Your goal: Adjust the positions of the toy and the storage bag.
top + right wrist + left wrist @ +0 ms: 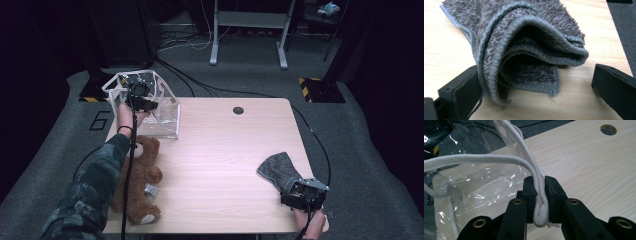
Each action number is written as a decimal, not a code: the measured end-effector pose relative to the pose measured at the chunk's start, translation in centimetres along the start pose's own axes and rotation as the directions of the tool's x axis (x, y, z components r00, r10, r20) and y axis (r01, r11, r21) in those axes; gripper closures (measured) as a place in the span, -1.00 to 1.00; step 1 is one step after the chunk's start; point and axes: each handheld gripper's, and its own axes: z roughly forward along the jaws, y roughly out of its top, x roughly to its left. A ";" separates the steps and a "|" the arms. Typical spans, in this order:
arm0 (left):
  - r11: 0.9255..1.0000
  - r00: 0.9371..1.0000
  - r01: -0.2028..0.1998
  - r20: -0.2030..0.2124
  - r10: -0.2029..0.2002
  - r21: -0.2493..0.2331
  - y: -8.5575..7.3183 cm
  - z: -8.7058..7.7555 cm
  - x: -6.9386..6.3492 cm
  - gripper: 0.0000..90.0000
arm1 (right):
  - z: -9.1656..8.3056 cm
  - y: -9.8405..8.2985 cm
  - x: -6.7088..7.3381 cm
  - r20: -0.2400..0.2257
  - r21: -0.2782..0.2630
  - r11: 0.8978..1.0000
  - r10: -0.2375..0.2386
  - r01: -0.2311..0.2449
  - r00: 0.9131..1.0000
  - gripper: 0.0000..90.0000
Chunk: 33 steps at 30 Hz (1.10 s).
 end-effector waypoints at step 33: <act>0.999 0.996 -0.048 0.074 0.046 0.025 1.7 0.5 -4.2 0.75 | 0.0 0.0 0.0 -0.005 -0.002 1.000 -0.008 0.008 1.000 -1.00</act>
